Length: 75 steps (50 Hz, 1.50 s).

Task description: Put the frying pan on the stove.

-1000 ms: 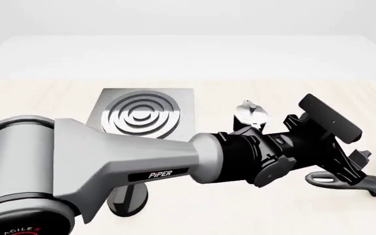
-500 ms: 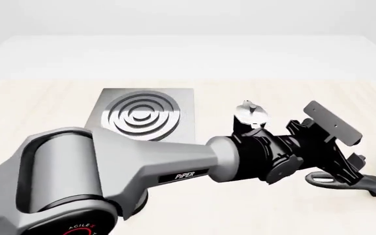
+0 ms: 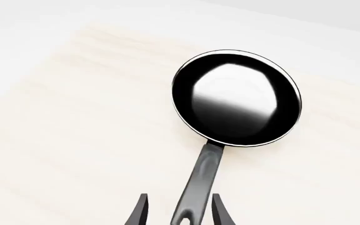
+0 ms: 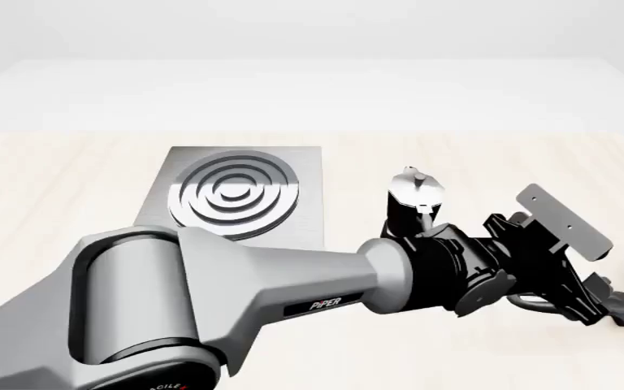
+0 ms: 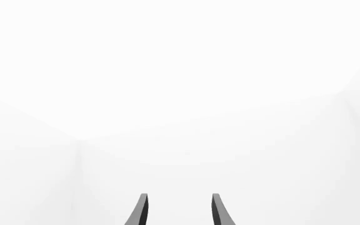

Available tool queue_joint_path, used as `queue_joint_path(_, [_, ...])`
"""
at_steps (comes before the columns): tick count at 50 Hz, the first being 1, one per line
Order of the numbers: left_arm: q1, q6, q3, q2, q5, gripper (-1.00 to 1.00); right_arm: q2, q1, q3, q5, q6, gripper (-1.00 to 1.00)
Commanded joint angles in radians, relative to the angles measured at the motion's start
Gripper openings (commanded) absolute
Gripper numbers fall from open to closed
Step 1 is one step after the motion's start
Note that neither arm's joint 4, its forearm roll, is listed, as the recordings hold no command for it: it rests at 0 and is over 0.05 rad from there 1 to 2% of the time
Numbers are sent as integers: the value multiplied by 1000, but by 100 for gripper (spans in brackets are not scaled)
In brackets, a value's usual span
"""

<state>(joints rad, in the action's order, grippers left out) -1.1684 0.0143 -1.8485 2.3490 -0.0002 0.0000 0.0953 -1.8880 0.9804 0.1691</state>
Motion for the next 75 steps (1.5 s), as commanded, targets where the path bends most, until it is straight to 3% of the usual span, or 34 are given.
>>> queue_joint_path(1, [-2, 1, -25, 17, 29, 100, 0, 3, -2, 0, -1, 100])
queue_joint_path(14, [-9, -11, -55, 35, 65, 100, 0, 3, -2, 0, 0, 100])
queue_joint_path(24, [-13, -12, -37, 90, 22, 100, 0, 7, -3, 0, -2, 100])
queue_joint_path(75, [-22, 2, -176, 175, 177, 100, 0, 25, -4, 1, -8, 100])
